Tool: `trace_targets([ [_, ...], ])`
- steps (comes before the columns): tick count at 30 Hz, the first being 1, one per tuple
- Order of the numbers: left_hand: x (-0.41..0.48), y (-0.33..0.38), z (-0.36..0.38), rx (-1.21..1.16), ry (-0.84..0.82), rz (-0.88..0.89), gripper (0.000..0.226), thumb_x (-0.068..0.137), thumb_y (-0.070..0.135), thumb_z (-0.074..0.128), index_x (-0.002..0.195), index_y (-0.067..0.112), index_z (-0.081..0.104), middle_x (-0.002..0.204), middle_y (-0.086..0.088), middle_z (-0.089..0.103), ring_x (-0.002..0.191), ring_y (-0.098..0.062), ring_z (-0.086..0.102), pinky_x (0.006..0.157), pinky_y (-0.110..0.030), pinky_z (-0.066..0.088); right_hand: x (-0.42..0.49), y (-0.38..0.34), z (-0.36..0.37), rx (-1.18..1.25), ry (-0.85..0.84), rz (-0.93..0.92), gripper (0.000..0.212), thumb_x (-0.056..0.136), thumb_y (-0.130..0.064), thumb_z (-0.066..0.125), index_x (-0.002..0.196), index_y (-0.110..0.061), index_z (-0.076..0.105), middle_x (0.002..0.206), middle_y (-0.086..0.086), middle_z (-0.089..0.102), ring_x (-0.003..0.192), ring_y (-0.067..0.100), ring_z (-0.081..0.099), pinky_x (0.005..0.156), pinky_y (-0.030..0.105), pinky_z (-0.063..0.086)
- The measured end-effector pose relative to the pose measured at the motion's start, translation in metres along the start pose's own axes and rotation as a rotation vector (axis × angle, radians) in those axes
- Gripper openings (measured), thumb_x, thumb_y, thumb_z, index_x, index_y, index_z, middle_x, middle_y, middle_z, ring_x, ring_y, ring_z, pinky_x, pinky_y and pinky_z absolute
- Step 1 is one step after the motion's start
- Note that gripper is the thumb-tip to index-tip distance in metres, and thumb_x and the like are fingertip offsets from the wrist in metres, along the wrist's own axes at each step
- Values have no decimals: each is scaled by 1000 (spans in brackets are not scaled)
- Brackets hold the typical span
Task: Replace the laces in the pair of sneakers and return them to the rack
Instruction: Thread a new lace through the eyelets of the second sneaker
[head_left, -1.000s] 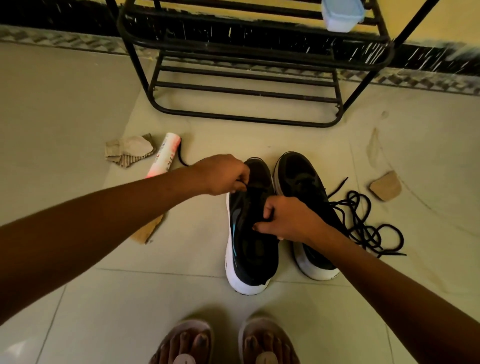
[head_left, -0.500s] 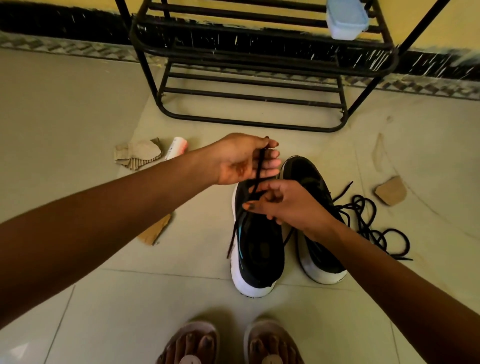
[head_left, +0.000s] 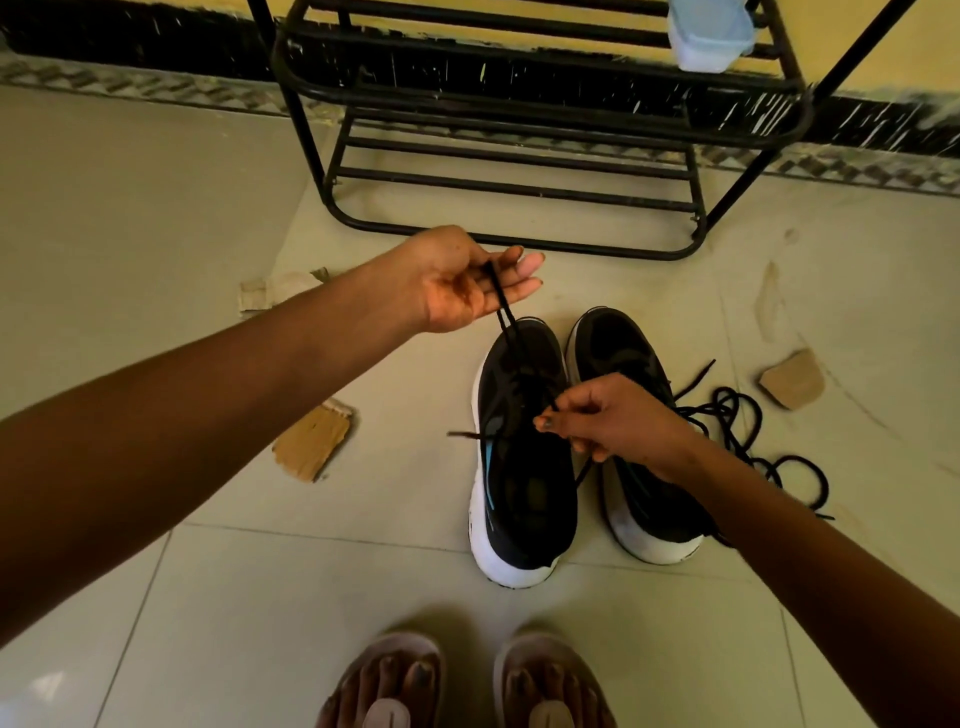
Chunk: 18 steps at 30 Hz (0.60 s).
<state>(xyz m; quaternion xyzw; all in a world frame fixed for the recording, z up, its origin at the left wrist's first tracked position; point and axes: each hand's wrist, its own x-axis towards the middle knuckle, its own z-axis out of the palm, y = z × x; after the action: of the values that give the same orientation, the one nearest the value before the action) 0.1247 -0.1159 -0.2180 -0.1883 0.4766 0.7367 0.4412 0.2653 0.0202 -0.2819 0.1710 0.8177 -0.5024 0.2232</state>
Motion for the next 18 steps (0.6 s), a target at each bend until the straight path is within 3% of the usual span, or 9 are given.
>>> trace_targets([
  [5,9,-1,-12,13,60,12,32,101,3,22,111,-6,51,85,-14,67,74,-23,70,65,-36,57,1,11,-38,-10,200,18,6,83,-16,69,78,-13,70,72,6,67,66,14,64,58,16,54],
  [10,16,-7,-21,181,31,45,25,100,4,30,104,2,54,99,-12,69,98,-26,67,79,-37,55,1,14,-57,240,308,43,11,81,-4,69,92,-2,67,75,9,68,56,8,66,56,18,56],
  [13,22,-19,-26,563,21,104,19,97,5,42,109,7,57,104,-9,67,90,-21,67,80,-32,54,3,8,-52,450,331,32,16,79,5,66,92,-3,65,86,6,69,65,8,69,61,19,57],
  [16,28,-38,-34,1045,-16,196,20,94,5,49,108,12,61,99,-4,66,77,-14,61,70,-23,50,5,3,-48,675,339,29,16,78,10,63,87,-3,62,89,9,67,72,12,71,63,20,57],
  [18,31,-51,-39,1306,-55,292,19,91,9,56,107,13,66,94,0,64,79,-11,58,67,-19,45,6,2,-46,751,326,42,16,77,12,63,82,-2,60,89,12,66,78,16,71,66,22,58],
])
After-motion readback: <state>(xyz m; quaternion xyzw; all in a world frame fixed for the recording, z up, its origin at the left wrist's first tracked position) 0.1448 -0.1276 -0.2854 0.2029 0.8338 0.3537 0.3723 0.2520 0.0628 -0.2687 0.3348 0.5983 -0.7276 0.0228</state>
